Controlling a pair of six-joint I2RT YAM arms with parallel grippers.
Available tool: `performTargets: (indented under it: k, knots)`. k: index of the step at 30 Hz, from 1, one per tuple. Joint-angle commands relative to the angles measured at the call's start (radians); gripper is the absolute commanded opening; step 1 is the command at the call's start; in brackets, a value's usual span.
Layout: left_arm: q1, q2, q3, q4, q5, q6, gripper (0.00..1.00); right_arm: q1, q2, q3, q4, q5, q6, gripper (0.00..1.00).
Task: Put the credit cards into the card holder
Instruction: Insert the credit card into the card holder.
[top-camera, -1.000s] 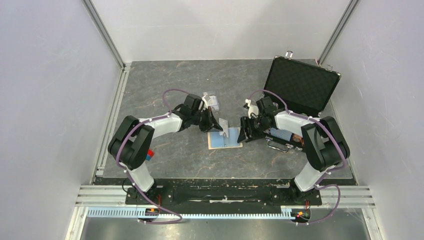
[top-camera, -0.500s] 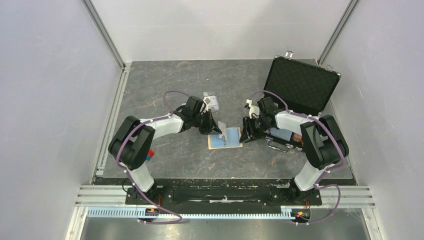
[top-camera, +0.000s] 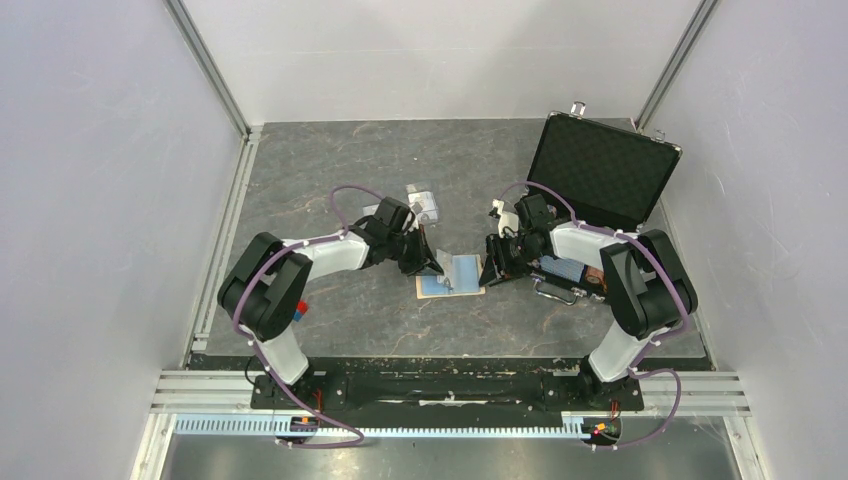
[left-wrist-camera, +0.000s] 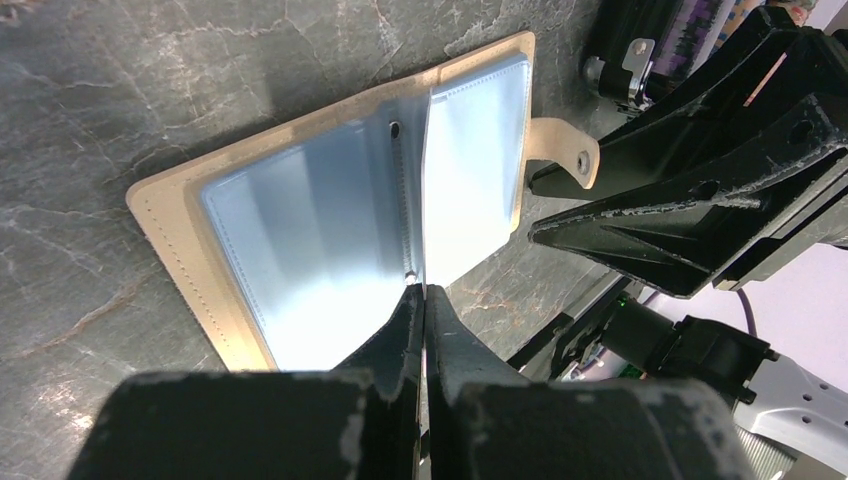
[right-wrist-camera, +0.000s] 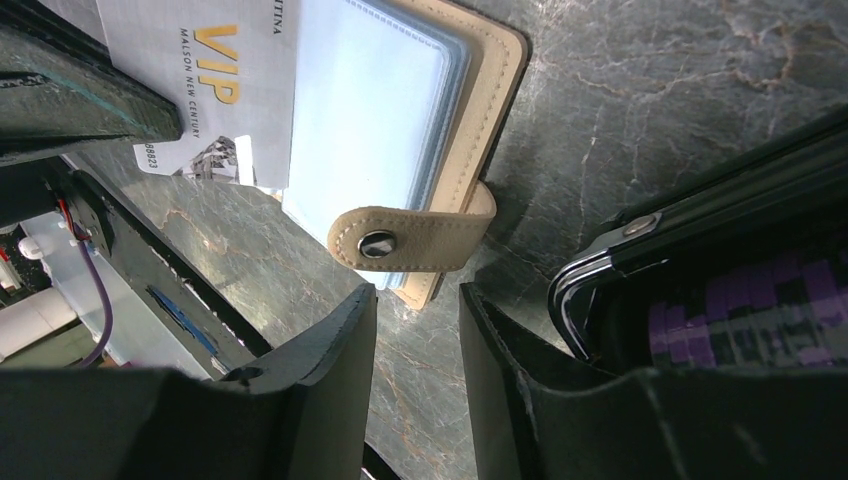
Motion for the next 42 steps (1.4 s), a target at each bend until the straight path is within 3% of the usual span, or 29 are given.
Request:
performTargets:
  k: [1,42]
  knots:
    - [-0.014,-0.005,0.002,0.035,0.0,-0.025,0.02,-0.002,0.018,-0.013,0.002,0.007,-0.028,0.39]
    - [-0.055,0.122,0.056,0.024,0.033,-0.026,0.02,-0.004,0.034,-0.034,0.026,-0.007,-0.022,0.32]
